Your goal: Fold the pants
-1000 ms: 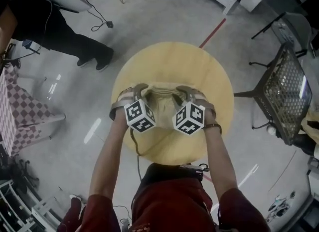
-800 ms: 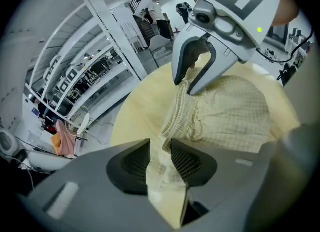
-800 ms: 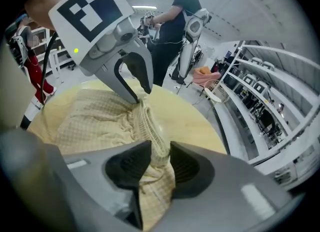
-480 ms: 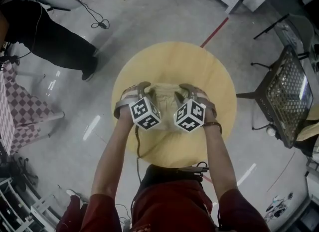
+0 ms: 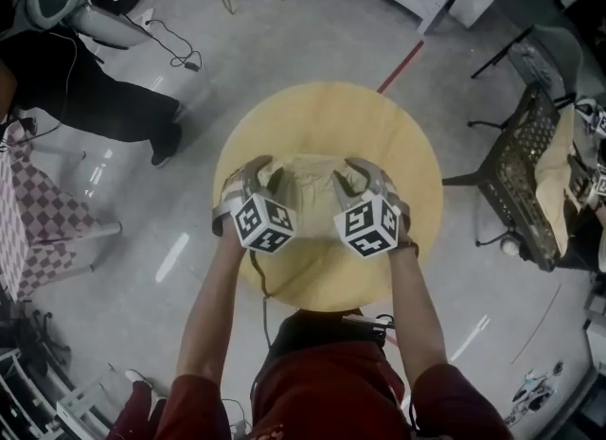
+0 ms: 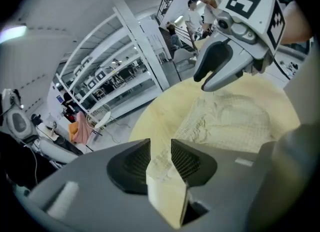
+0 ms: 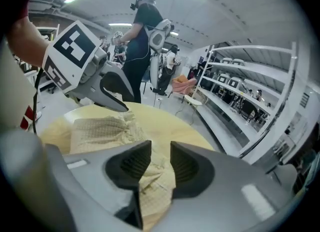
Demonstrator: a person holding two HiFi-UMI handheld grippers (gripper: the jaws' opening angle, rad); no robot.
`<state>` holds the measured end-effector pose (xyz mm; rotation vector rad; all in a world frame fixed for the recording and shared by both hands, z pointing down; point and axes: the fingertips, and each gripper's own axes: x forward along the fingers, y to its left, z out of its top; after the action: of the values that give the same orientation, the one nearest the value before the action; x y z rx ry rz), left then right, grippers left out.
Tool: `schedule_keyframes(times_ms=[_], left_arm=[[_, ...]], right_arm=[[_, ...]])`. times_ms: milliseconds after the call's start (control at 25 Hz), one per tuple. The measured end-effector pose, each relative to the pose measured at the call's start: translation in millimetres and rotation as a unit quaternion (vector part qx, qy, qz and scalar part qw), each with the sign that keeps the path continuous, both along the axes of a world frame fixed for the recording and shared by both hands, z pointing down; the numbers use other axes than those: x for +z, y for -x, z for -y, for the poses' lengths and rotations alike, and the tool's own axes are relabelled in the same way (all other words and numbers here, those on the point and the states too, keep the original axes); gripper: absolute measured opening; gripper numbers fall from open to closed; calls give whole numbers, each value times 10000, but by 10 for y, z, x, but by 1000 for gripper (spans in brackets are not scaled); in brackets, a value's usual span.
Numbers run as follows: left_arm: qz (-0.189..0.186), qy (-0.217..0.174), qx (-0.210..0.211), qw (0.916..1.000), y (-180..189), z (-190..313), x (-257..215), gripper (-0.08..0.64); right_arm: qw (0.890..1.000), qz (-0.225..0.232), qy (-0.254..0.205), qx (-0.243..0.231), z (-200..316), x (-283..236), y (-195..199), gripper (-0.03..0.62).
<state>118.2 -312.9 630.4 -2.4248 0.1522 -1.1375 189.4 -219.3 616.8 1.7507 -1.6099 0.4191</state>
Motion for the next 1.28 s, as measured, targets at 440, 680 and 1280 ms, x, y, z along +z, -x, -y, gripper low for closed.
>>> schedule_keyframes(times_ms=[440, 680, 1280], left_arm=[[-2744, 692, -919, 9547, 515, -566, -1152, 135], [-3652, 1027, -1000, 9198, 934, -1006, -1622, 104], [-4477, 1104, -1042, 8812, 1759, -1757, -2186, 8]], right_arm=[[9729, 418, -2000, 1082, -544, -1103, 582, 114], [9476, 434, -2854, 1365, -972, -1664, 935, 114], [9328, 371, -3388, 1173, -1684, -2176, 1720, 48]])
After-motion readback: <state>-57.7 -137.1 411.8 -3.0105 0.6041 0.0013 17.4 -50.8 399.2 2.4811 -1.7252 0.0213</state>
